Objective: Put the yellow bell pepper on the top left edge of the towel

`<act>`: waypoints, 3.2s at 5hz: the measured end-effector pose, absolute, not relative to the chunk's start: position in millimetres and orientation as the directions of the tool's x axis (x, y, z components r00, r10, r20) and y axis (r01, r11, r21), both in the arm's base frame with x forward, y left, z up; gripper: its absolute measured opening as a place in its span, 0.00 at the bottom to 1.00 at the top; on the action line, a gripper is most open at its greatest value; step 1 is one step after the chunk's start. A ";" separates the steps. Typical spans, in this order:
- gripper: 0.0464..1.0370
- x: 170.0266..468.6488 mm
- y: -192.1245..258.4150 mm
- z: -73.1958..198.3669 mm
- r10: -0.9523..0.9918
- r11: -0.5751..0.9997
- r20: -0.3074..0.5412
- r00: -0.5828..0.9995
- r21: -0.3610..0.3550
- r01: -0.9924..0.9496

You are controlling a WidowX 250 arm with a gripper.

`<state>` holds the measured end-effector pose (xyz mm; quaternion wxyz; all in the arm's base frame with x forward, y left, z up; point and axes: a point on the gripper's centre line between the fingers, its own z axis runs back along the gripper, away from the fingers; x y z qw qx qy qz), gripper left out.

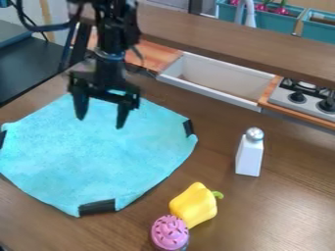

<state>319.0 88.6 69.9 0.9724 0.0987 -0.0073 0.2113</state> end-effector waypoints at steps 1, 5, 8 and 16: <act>0.96 320.9 59.2 83.3 0.275 0.951 0.075 0.959 0.125 -0.282; 0.96 297.0 -59.5 67.1 -0.180 0.976 0.125 0.976 -0.100 0.193; 0.96 292.8 -78.3 26.6 -0.274 0.959 0.176 0.946 0.126 0.254; 0.78 333.1 -28.1 48.1 0.047 0.997 0.055 0.997 -0.061 -0.044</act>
